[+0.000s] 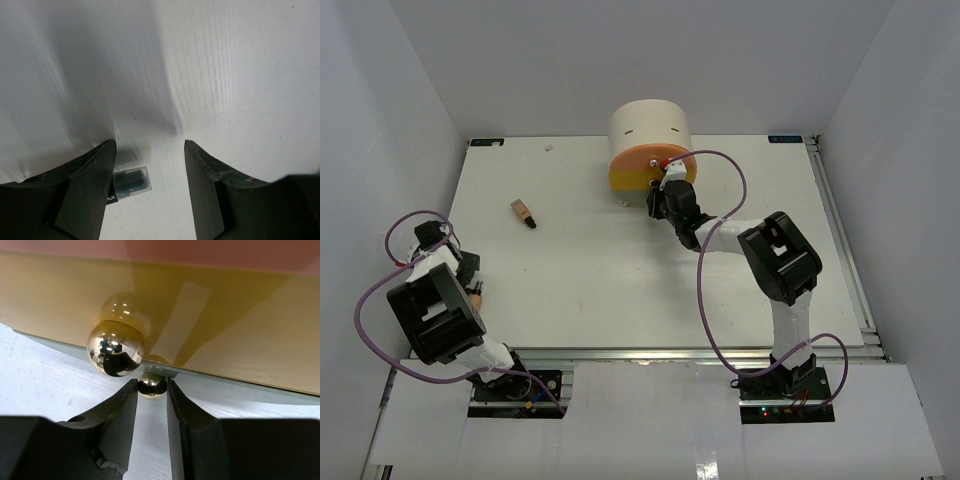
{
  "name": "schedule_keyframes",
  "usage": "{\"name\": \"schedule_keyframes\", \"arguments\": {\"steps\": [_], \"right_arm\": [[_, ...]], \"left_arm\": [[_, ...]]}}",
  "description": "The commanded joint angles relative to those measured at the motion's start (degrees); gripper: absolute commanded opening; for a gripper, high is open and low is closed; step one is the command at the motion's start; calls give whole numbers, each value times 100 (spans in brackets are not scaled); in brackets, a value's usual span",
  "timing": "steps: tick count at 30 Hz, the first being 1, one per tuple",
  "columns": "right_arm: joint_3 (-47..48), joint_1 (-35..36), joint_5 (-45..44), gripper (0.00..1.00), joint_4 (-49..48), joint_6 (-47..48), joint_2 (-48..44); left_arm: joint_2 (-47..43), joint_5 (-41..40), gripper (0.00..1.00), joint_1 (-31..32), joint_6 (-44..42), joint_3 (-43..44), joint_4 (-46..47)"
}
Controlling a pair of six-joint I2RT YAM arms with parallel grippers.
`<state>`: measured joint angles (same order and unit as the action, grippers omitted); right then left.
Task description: Organize the makeup
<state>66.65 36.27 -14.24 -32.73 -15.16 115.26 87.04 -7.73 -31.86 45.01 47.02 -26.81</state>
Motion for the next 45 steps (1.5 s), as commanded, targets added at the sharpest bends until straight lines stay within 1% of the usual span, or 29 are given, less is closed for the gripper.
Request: {"name": "schedule_keyframes", "arguments": {"steps": [1, 8, 17, 21, 28, 33, 37, 38, 39, 40, 41, 43, 45], "right_arm": [[136, -50, 10, 31, -331, -127, 93], [33, -59, 139, 22, -374, -110, 76], [-353, -61, 295, 20, -488, -159, -222], [-626, -50, 421, 17, -531, -204, -398], [-991, 15, 563, 16, -464, -274, -732], [-1478, 120, 633, 16, -375, -298, -1234], [-1686, 136, 751, 17, -143, -362, -1546], [-1713, 140, 778, 18, -120, -354, -1578], [-1726, 144, 801, 22, -96, -339, -1605], [-1687, 144, 813, 36, -68, -300, -1617], [-1660, 141, 842, 45, -58, -237, -1615], [-1619, 135, 926, 57, -53, -88, -1613], [-1670, 144, 1159, 61, -99, 100, -1682]], "left_arm": [[-231, -62, 68, 30, 25, -87, -62], [-240, -45, 68, 30, 34, -88, -61], [-237, -24, 68, 39, 34, -88, -61], [-248, -2, 68, 48, 34, -88, -54], [-267, 17, 68, 57, 42, -97, -53], [-258, 64, 68, 58, 43, -105, -34], [-250, 115, 68, 74, 43, -106, -25], [-254, 124, 68, 74, 43, -111, -21], [-258, 133, 68, 74, 41, -114, -18], [-258, 145, 68, 74, 36, -114, -18], [-261, 148, 68, 80, 34, -114, -15], [-272, 149, 68, 97, 34, -119, -9], [-287, 152, 68, 121, 34, -123, -3]]}}
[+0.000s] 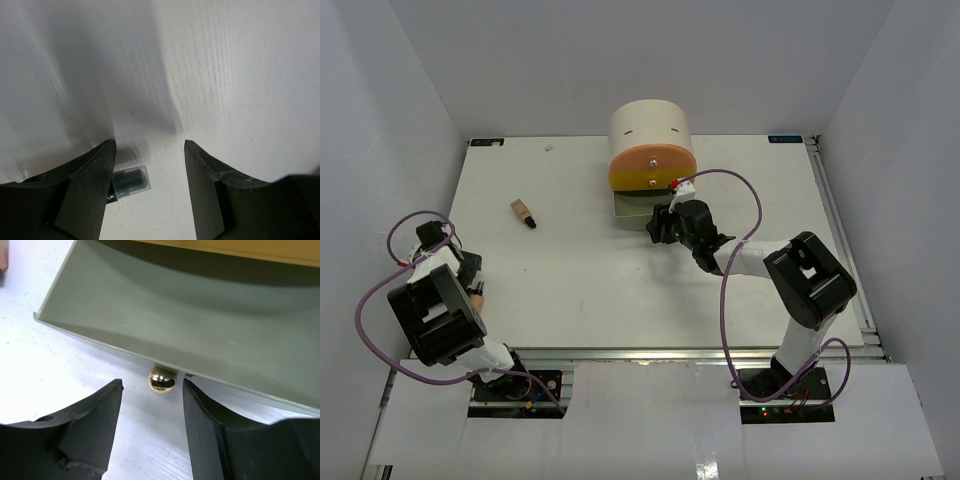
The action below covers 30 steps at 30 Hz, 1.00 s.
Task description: Organize the makeup
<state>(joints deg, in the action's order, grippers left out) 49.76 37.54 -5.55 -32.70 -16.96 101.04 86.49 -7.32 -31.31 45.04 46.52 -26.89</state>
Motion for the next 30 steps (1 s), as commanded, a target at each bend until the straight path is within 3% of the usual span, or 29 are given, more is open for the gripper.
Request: {"name": "schedule_keyframes", "arguments": {"steps": [1, 6, 11, 18, 30], "right_arm": [[-28, 17, 436, 61, -116, 359, -307], [-98, 58, 1670, 63, 166, 986, -651], [-67, 103, 3195, 76, 487, 1865, -912], [273, 139, 4900, 76, 1301, 2914, -1203], [1110, 157, 5922, 69, 3085, 4336, -1454]], "left_arm": [[-238, 117, 68, 74, 30, -73, 2], [-247, 119, 68, 72, 10, -64, 11], [-314, -75, 68, 106, -104, -6, -100], [-693, -456, 71, 175, -401, 174, -328], [-1147, -597, 73, 327, -599, 270, -579]]}}
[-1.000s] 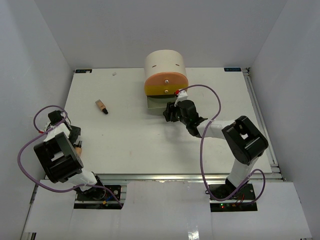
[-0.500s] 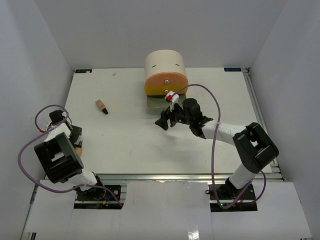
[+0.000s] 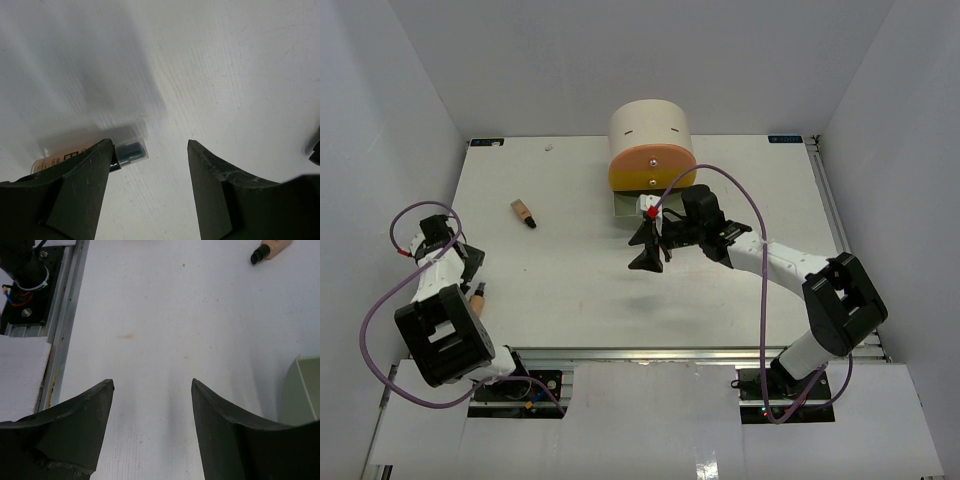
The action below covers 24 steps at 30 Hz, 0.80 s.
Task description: Organize the makeup
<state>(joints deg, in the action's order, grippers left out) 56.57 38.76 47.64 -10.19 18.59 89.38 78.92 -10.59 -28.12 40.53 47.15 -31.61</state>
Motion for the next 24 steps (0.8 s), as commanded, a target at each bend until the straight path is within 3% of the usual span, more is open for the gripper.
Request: {"name": "schedule_keyframes", "arguments": {"steps": [1, 5, 11, 24], "right_arm": [[482, 27, 662, 69, 996, 955, -298], [521, 35, 711, 68, 1252, 1189, -382], [330, 26, 774, 68, 1233, 1240, -449], [65, -47, 842, 68, 1213, 1342, -650]], "left_arm": [[-443, -349, 74, 8, -158, 207, -132], [-509, -723, 77, -28, -92, 148, -334], [32, -451, 77, -352, -87, 145, -276], [196, -73, 77, -485, 21, -70, -315]]}}
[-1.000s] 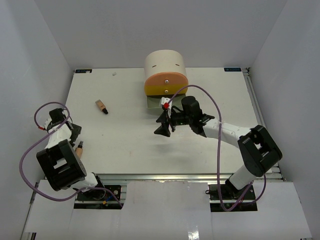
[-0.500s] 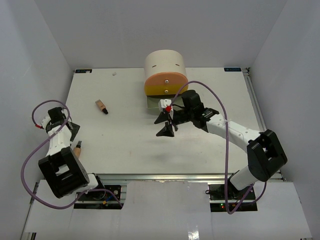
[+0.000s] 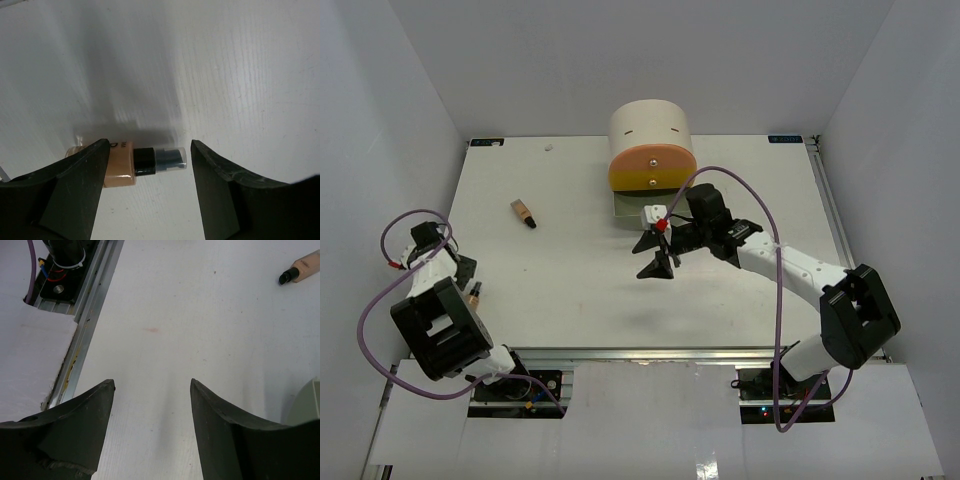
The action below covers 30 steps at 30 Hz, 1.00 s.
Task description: Organize the makeup
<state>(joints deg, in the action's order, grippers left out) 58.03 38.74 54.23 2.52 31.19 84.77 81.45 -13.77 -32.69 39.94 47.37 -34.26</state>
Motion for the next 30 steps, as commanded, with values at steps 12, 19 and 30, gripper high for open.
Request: {"name": "schedule_keyframes", "arguments": {"steps": [12, 19, 30], "right_arm": [[-294, -244, 470, 68, -378, -58, -351], [-461, -326, 509, 68, -417, -25, -526], [-238, -638, 1333, 69, 200, 313, -874]], "left_arm": [[-173, 444, 76, -36, 255, -76, -256], [-648, 876, 77, -36, 165, 191, -434], [-1788, 2564, 83, -35, -1232, -298, -107]]}}
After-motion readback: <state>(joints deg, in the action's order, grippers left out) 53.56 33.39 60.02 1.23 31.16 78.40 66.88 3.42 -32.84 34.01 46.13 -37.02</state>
